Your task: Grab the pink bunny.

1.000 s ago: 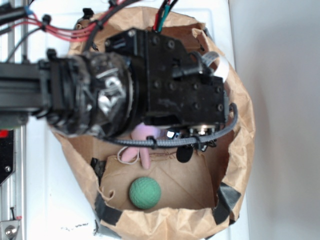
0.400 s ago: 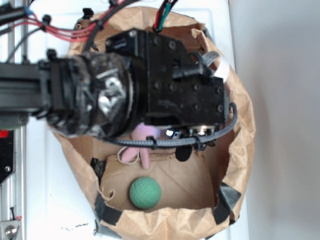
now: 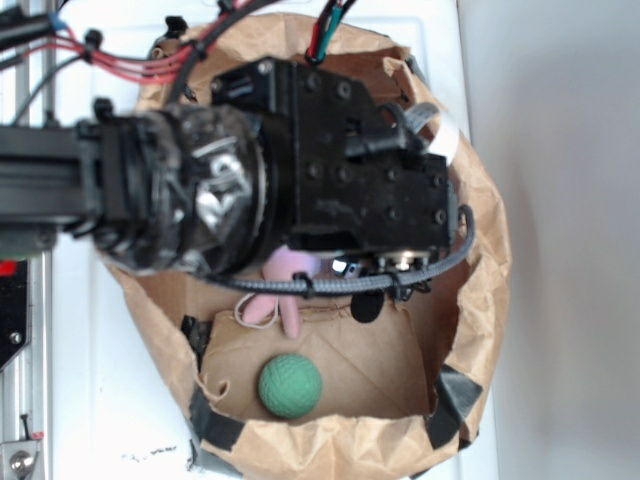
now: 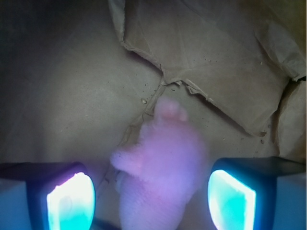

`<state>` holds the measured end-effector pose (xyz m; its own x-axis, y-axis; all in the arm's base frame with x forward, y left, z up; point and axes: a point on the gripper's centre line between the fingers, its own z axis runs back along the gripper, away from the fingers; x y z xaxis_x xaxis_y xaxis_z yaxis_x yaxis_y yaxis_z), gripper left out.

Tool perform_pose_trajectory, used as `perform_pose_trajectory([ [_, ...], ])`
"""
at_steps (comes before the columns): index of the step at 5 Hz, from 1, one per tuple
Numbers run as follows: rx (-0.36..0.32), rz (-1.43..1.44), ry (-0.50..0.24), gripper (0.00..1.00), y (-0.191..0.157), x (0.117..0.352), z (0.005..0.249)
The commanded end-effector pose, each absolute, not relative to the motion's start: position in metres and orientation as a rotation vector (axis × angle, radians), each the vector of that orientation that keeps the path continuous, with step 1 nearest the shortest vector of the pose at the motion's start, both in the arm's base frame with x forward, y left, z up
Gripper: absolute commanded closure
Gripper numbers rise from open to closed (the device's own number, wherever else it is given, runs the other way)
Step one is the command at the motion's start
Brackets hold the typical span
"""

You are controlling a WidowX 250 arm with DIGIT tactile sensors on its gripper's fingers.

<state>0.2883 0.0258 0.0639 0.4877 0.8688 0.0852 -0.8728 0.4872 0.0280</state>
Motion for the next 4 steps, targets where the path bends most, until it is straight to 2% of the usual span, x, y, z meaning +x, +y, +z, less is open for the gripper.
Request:
perform_pose_trajectory([
  [1, 0.036, 1.029, -0.165, 0.0, 0.032, 0.29, 0.066],
  [4, 0.049, 0.999, -0.203, 0.0, 0.034, 0.295, 0.046],
])
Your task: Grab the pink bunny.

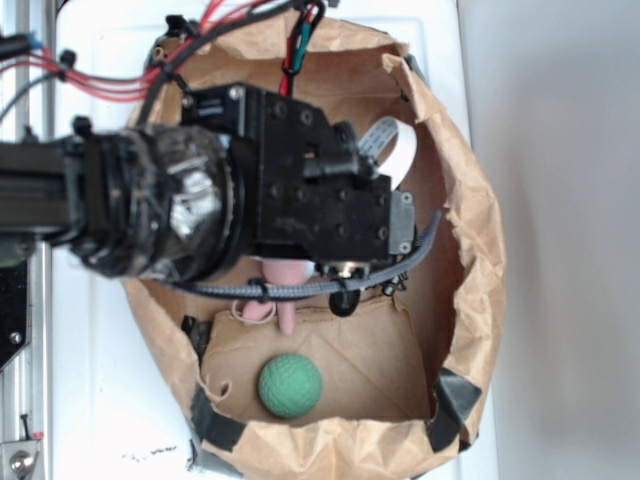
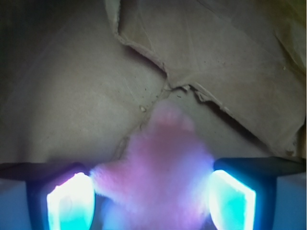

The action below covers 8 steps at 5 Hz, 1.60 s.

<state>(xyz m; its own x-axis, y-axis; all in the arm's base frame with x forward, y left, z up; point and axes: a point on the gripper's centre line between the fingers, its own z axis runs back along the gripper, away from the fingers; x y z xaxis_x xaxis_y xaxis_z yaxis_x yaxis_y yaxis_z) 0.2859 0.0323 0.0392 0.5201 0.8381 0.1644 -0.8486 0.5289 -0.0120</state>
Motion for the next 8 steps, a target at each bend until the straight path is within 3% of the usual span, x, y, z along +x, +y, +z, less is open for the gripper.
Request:
perform_pose_trajectory([
  [1, 0.048, 0.999, -0.187, 0.0, 0.035, 0.298, 0.043],
  [2, 0.047, 0.984, -0.191, 0.34, 0.036, 0.298, 0.04],
  [3, 0.046, 0.991, -0.196, 1.0, 0.038, 0.297, 0.039],
  [5, 0.04, 0.883, -0.266, 1.0, 0.039, 0.299, 0.045],
  [7, 0.007, 0.664, -0.382, 1.0, 0.041, 0.294, 0.086],
  [8, -0.015, 0.592, -0.375, 1.0, 0.04, 0.297, 0.11],
])
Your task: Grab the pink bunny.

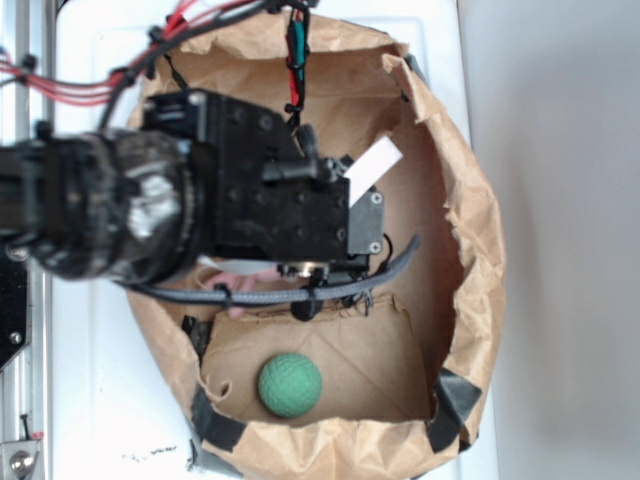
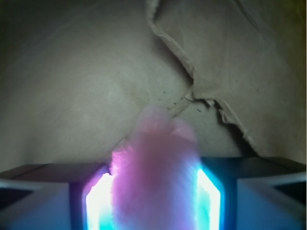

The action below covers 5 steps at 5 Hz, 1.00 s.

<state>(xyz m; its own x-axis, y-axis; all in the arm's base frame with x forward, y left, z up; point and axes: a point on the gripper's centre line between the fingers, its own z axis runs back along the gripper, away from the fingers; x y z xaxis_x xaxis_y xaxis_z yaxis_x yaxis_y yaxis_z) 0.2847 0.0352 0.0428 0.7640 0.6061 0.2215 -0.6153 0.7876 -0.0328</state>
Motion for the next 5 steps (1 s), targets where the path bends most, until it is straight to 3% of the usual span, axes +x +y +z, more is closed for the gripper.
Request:
perform_pose_trajectory([
  [1, -0.022, 0.491, -0.362, 1.0, 0.035, 0.3, 0.127],
  [3, -0.04, 0.26, -0.396, 1.0, 0.03, 0.283, 0.166],
  [5, -0.055, 0.221, -0.448, 1.0, 0.03, 0.273, 0.211],
])
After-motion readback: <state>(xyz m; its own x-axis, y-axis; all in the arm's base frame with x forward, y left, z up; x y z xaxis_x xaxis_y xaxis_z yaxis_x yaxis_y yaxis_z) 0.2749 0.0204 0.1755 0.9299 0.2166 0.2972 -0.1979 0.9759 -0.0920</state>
